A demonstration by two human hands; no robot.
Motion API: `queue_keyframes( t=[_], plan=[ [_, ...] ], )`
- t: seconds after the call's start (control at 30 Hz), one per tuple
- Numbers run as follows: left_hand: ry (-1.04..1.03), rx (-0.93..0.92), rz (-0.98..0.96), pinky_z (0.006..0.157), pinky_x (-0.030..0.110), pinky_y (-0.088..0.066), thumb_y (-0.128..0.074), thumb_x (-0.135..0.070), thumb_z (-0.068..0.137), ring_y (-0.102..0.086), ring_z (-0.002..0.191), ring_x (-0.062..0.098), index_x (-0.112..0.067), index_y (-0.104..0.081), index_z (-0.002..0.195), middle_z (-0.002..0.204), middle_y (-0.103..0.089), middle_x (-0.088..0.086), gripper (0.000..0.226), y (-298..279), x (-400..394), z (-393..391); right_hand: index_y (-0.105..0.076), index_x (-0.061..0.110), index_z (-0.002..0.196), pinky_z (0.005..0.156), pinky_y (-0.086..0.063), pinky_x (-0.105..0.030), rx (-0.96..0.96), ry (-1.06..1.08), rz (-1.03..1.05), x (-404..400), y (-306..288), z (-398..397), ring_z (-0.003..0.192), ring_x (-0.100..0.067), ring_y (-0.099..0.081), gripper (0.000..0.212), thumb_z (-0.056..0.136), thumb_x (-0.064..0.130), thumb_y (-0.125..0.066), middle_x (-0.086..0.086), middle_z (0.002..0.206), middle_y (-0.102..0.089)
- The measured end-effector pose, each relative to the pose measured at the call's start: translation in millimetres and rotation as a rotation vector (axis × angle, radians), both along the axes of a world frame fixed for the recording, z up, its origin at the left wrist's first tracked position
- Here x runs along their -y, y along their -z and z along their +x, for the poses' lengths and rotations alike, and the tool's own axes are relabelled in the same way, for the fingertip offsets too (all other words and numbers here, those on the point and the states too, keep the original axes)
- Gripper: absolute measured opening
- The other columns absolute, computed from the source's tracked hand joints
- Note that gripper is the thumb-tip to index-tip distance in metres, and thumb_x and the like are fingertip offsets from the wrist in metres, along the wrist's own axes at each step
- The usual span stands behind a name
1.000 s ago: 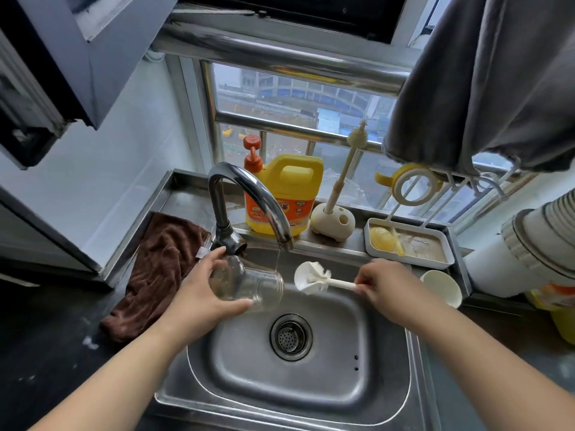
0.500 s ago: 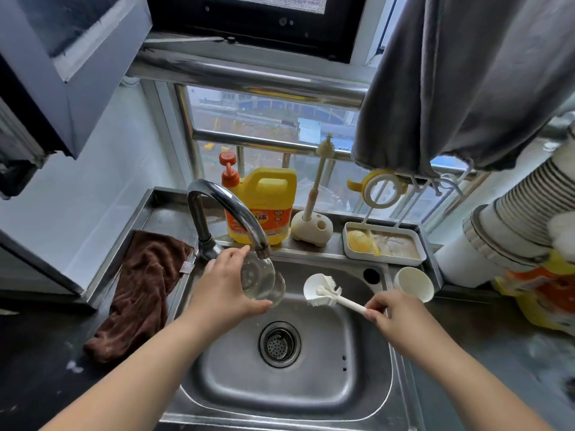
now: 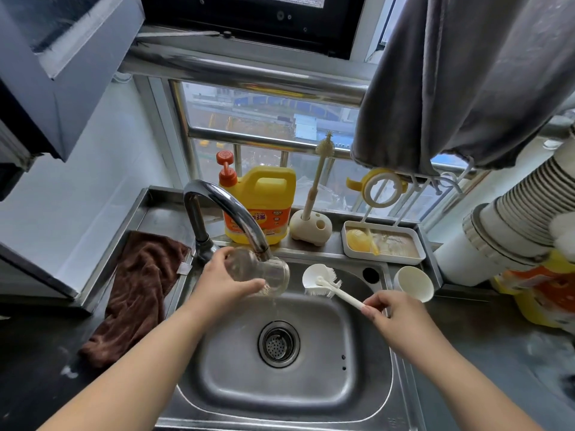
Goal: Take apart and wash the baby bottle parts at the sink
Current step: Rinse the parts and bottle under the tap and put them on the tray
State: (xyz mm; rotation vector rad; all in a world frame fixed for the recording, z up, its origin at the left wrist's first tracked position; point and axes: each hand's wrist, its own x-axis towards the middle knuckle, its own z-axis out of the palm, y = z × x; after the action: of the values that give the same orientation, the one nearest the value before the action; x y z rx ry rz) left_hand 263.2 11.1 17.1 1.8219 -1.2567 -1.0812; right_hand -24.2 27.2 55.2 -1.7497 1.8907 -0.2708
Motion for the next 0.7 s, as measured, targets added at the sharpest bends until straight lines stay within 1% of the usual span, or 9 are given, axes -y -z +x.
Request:
queue_keyframes(
  t=[0.03,0.1,0.17,0.27,0.37,0.47,0.53,0.63,0.7],
  plan=[
    [-0.036,-0.082,0.037,0.095,0.031,-0.043,-0.085,-0.026,0.067,-0.048,0.106,0.013,-0.027,-0.033,0.14,0.121,-0.047,-0.002,0.089,3,-3,7,-0.06,0.036,0.067,0.068,-0.043,-0.02,0.021,0.015,0.005,0,1,1,0.07,0.002,-0.054,0.024,0.086,0.024,-0.066,0.017,0.071,-0.062],
    [-0.057,-0.214,0.099,0.091,0.038,-0.049,-0.085,-0.021,0.068,-0.053,0.103,0.016,-0.034,-0.033,0.138,0.114,-0.051,0.001,0.089,9,-11,18,-0.061,0.034,0.069,0.062,-0.04,-0.014,0.06,0.034,0.007,1,5,5,0.068,0.001,-0.054,0.021,0.087,0.023,-0.066,0.015,0.071,-0.063],
    [-0.047,-0.24,0.156,0.087,0.041,-0.052,-0.086,-0.019,0.067,-0.055,0.103,0.018,-0.034,-0.04,0.133,0.113,-0.051,0.003,0.082,14,-20,27,-0.061,0.031,0.072,0.06,-0.04,-0.014,0.073,0.043,0.018,4,10,11,0.066,0.0,-0.054,0.017,0.087,0.024,-0.066,0.013,0.07,-0.063],
    [-0.019,-0.208,0.187,0.075,0.031,-0.053,-0.086,-0.018,0.066,-0.056,0.097,0.013,-0.03,-0.045,0.124,0.109,-0.054,0.002,0.072,18,-31,32,-0.065,0.028,0.086,0.058,-0.039,-0.013,0.063,0.012,0.096,8,15,26,0.069,-0.004,-0.056,0.003,0.089,0.03,-0.063,0.01,0.075,-0.064],
    [0.009,-0.196,0.201,0.066,0.017,-0.045,-0.088,-0.021,0.063,-0.061,0.091,0.01,-0.03,-0.049,0.114,0.103,-0.06,0.002,0.065,19,-40,34,-0.066,0.028,0.087,0.056,-0.039,-0.016,0.144,-0.035,0.199,10,23,48,0.067,-0.006,-0.056,0.008,0.088,0.035,-0.063,0.01,0.074,-0.065],
    [0.049,-0.207,0.241,0.075,0.019,-0.046,-0.091,-0.044,0.04,-0.065,0.093,0.014,-0.036,-0.048,0.105,0.103,-0.065,0.004,0.079,19,-47,36,-0.069,0.021,0.088,0.049,-0.034,-0.02,0.339,0.011,0.346,8,33,74,0.049,-0.006,-0.044,0.015,0.085,0.036,-0.068,0.01,0.056,-0.052],
    [0.058,-0.199,0.272,0.08,0.025,-0.05,-0.088,-0.056,0.026,-0.064,0.096,0.016,-0.034,-0.047,0.104,0.104,-0.064,0.004,0.091,23,-51,35,-0.069,0.014,0.093,0.044,-0.029,-0.021,0.477,0.072,0.459,6,39,87,0.046,-0.008,-0.037,0.022,0.085,0.034,-0.07,0.007,0.056,-0.044],
    [0.036,-0.27,0.31,0.081,0.034,-0.057,-0.086,-0.048,0.03,-0.062,0.101,0.019,-0.027,-0.045,0.105,0.111,-0.058,0.003,0.088,25,-57,31,-0.067,0.004,0.096,0.043,-0.02,-0.02,0.655,0.111,0.594,3,46,102,0.046,-0.008,-0.027,0.026,0.087,0.028,-0.068,0.001,0.061,-0.036],
    [0.055,-0.273,0.321,0.088,0.036,-0.054,-0.085,-0.049,0.031,-0.061,0.104,0.016,-0.03,-0.043,0.106,0.113,-0.057,-0.002,0.088,27,-59,31,-0.065,-0.001,0.1,0.041,-0.018,-0.019,0.698,0.116,0.601,2,51,108,0.043,-0.007,-0.025,0.027,0.088,0.023,-0.067,0.002,0.059,-0.034]
  ],
)
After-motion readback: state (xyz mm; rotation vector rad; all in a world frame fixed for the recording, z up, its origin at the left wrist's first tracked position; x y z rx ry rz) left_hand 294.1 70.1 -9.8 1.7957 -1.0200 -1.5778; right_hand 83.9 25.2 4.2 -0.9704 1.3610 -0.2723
